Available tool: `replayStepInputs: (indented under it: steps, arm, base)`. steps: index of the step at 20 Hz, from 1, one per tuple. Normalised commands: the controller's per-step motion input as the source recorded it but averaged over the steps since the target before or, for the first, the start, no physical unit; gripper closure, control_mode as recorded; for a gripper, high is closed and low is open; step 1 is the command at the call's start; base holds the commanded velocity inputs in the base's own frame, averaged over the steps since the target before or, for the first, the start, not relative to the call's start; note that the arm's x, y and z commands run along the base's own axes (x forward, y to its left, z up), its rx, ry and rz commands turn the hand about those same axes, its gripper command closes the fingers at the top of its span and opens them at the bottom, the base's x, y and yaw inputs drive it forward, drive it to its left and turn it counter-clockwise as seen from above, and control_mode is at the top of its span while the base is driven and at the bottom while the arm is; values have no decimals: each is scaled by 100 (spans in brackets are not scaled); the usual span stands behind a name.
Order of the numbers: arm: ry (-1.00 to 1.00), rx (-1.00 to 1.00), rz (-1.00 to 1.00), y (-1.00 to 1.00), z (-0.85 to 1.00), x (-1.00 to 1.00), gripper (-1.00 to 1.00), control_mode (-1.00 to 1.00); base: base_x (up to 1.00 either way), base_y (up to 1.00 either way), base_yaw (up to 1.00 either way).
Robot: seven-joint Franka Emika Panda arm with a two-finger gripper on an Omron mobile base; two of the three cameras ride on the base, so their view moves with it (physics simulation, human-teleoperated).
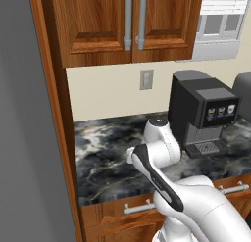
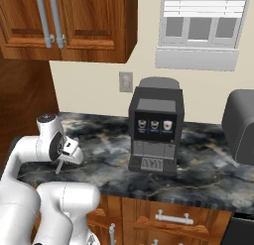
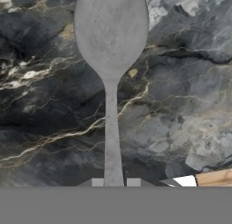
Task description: Take the fork and place it on the left side of the plate. Then take the spoon and place it on the right side of the plate. Make sure they're directly next to the plate.
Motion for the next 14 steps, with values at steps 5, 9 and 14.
replayStepInputs:
  steps: [5, 9, 14]
  arm:
    - [0, 0, 0, 0, 0, 0, 100, 100]
    - [0, 0, 0, 0, 0, 0, 100, 100]
    - [0, 0, 0, 0, 0, 0, 100, 100]
  base:
    - [-16, 0, 0]
    - [-100, 0, 0]
    - [-99, -5, 13]
